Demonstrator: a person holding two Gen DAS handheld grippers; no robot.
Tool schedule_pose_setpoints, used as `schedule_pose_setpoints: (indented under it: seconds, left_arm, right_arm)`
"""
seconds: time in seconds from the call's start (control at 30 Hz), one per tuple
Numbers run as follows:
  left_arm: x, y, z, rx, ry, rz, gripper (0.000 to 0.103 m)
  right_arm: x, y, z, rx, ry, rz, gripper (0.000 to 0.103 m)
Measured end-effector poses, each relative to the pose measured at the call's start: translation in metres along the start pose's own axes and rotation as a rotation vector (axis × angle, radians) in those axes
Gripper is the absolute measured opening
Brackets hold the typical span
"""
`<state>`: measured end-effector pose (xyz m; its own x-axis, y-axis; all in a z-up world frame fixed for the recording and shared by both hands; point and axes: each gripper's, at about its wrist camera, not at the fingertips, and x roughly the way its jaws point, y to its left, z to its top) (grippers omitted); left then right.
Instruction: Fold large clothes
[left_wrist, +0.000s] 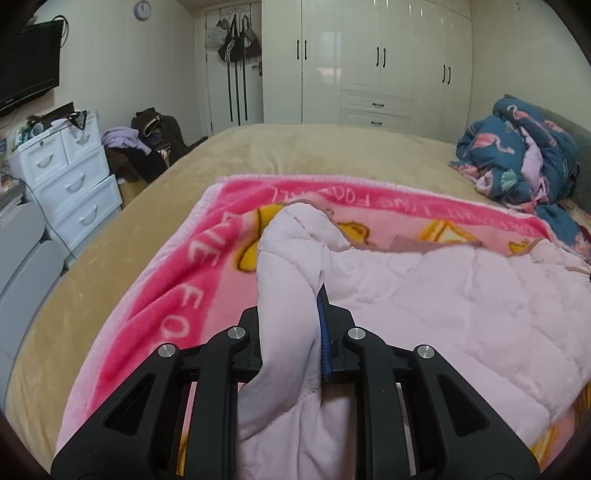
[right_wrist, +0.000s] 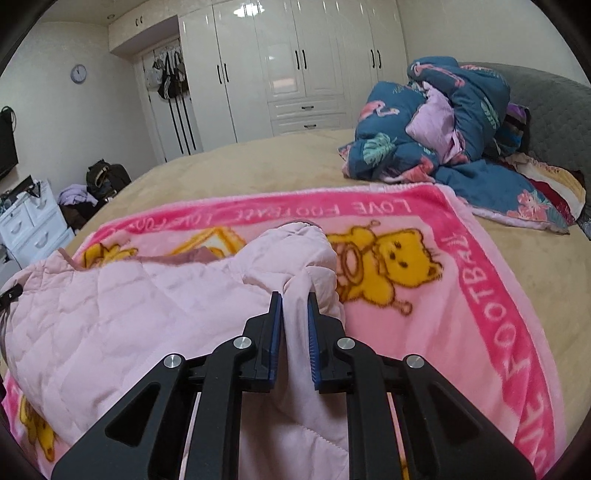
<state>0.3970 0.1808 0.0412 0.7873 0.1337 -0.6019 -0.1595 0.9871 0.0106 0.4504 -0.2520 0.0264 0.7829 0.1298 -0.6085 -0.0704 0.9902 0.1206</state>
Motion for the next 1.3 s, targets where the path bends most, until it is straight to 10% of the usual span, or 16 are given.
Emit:
schedule_pose_setpoints:
  seconds: [0.6,0.87,1.07,1.3]
  left_arm:
    - [0.036,-0.002,-0.018,0.001,0.102,0.073,0.022]
    - [0.018,-0.001,-0.016,-0.007,0.102,0.064,0.054]
    - [-0.015,-0.001,-0.012,-0.014,0.063,0.083,0.094]
    - [-0.063,-0.005,-0.012,-0.019,0.016,0.039,0.094]
  right_arm:
    - [0.039,-0.008,-0.024,0.008,0.135,-0.077,0.019]
    - [-0.004,0.007,-0.029,-0.046,0.083,-0.07,0.084]
    - [-0.057,0.02,-0.03,-0.051,-0.021,-0.011,0.098]
    - [-0.116,0.031,-0.033,-0.058,-0.124,-0.005,0.099]
